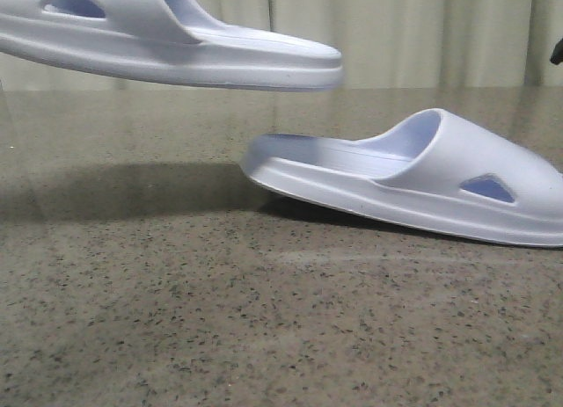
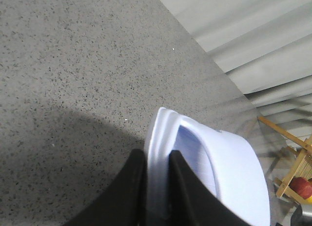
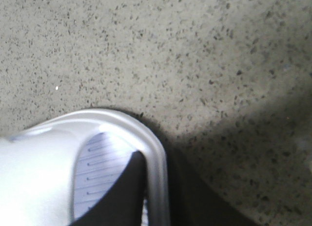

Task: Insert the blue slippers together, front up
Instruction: 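Lift the second slipper with the right gripper toward the left-held slipper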

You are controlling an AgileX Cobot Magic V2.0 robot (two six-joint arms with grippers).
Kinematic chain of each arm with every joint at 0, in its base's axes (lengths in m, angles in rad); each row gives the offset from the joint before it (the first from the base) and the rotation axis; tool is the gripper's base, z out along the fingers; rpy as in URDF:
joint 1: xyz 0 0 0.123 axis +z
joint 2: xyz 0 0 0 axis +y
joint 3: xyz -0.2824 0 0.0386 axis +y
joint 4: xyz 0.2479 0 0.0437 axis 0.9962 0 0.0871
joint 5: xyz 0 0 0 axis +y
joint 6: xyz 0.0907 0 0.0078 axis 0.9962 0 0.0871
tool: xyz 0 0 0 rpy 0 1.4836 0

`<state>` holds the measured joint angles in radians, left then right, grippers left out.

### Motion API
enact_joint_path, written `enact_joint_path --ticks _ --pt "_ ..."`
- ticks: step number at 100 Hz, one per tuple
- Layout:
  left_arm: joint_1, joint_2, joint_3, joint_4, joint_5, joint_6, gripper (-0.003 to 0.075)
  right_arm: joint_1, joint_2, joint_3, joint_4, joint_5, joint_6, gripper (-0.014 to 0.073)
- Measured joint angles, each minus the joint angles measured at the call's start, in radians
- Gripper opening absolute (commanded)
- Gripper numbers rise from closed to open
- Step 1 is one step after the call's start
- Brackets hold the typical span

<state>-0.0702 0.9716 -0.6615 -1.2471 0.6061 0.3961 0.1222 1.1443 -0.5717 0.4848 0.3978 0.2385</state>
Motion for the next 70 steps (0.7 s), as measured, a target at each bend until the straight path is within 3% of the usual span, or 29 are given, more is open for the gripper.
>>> enact_joint_path --ticks 33,70 --pt "0.000 0.000 0.000 0.000 0.000 0.000 0.0027 0.003 -0.006 0.004 0.004 -0.037 -0.017 -0.0107" --pt "0.000 0.000 0.000 -0.011 0.001 0.000 0.0027 0.003 -0.178 0.012 0.001 -0.308 -0.017 -0.0106"
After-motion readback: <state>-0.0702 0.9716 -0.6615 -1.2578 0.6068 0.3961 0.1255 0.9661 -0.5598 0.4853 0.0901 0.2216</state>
